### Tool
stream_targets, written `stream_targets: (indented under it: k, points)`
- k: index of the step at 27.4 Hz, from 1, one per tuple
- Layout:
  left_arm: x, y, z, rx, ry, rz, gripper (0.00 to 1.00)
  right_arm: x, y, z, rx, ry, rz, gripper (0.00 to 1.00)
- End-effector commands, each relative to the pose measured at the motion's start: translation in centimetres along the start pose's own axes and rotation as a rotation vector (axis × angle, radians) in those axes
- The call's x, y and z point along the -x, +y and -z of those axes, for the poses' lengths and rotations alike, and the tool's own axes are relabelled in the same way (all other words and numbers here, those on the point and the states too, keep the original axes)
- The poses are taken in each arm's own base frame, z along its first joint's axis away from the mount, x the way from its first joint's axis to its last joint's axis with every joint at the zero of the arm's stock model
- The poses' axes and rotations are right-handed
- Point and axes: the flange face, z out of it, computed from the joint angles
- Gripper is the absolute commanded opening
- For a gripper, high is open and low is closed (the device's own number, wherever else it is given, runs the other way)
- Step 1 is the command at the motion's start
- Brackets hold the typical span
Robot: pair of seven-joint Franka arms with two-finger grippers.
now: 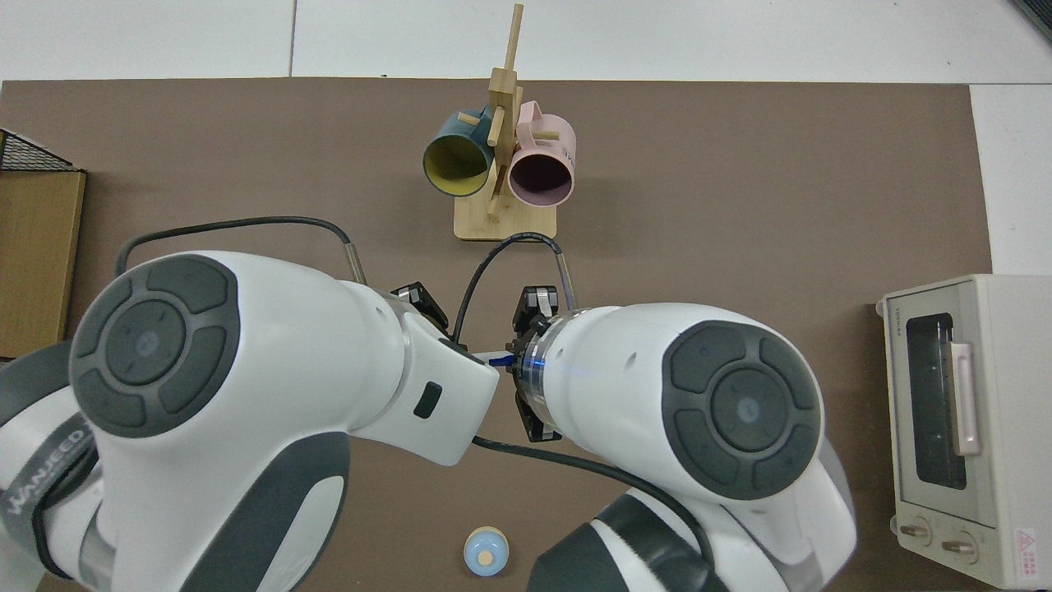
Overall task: Put markers into pen holder
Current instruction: 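Open the right gripper and withdraw while the left gripper pulls the marker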
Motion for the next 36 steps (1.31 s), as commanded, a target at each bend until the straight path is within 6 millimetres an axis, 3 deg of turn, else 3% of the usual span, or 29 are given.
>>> stream_targets:
  k: [1, 4, 9, 10, 11, 12, 16, 17, 18, 19, 24, 30, 36]
  points:
    - [0.1, 0.4, -0.4, -0.02, -0.004, 0.02, 0.0, 0.4, -0.5, 0.1, -0.012, -0.009, -0.02, 0.0]
    - [0.2, 0.2, -0.2, -0.029, -0.004, 0.021, 0.0, 0.3, -0.5, 0.0, -0.011, -0.008, -0.019, 0.0]
    - [0.4, 0.0, 0.2, -0.033, -0.002, 0.027, 0.0, -0.8, -1.4, 1.0, -0.032, -0.031, -0.051, 0.16]
    - [0.5, -0.1, 0.2, -0.034, -0.001, 0.03, 0.0, -0.9, -1.4, 1.1, -0.032, -0.028, -0.051, 0.3]
    - [0.6, -0.2, 0.4, -0.036, 0.0, 0.032, 0.0, -1.1, -1.5, 1.0, -0.033, -0.021, -0.044, 0.52]
    - [0.7, -0.2, 0.5, -0.036, -0.002, 0.033, 0.0, -1.2, -1.5, 1.1, -0.032, -0.017, -0.035, 0.61]
    - [1.1, -0.5, 0.8, -0.042, -0.002, 0.042, 0.0, -2.8, -1.9, 1.1, -0.01, 0.012, 0.002, 0.7]
    - [1.2, -0.7, 1.0, -0.05, -0.005, 0.043, 0.0, -3.2, -1.9, 1.0, 0.009, 0.026, 0.023, 0.79]
    - [1.3, -0.8, 1.1, -0.056, -0.008, 0.042, 0.0, -3.7, -1.9, 1.1, 0.021, 0.036, 0.042, 0.97]
    - [1.3, -0.9, 1.2, -0.059, -0.009, 0.044, 0.0, -4.2, -1.9, 1.3, 0.03, 0.044, 0.062, 1.0]
    - [2.4, -1.7, 2.1, -0.075, -0.014, 0.088, 0.0, -7.9, -2.6, 3.6, 0.048, 0.072, 0.153, 1.0]
    - [3.5, -2.4, 2.5, -0.131, -0.094, 0.104, 0.0, -13.1, -2.8, 6.4, 0.115, 0.101, 0.433, 1.0]
    - [5.0, -3.0, 3.5, -0.147, -0.162, 0.217, 0.0, -14.5, -2.0, 7.8, 0.173, 0.114, 0.75, 1.0]
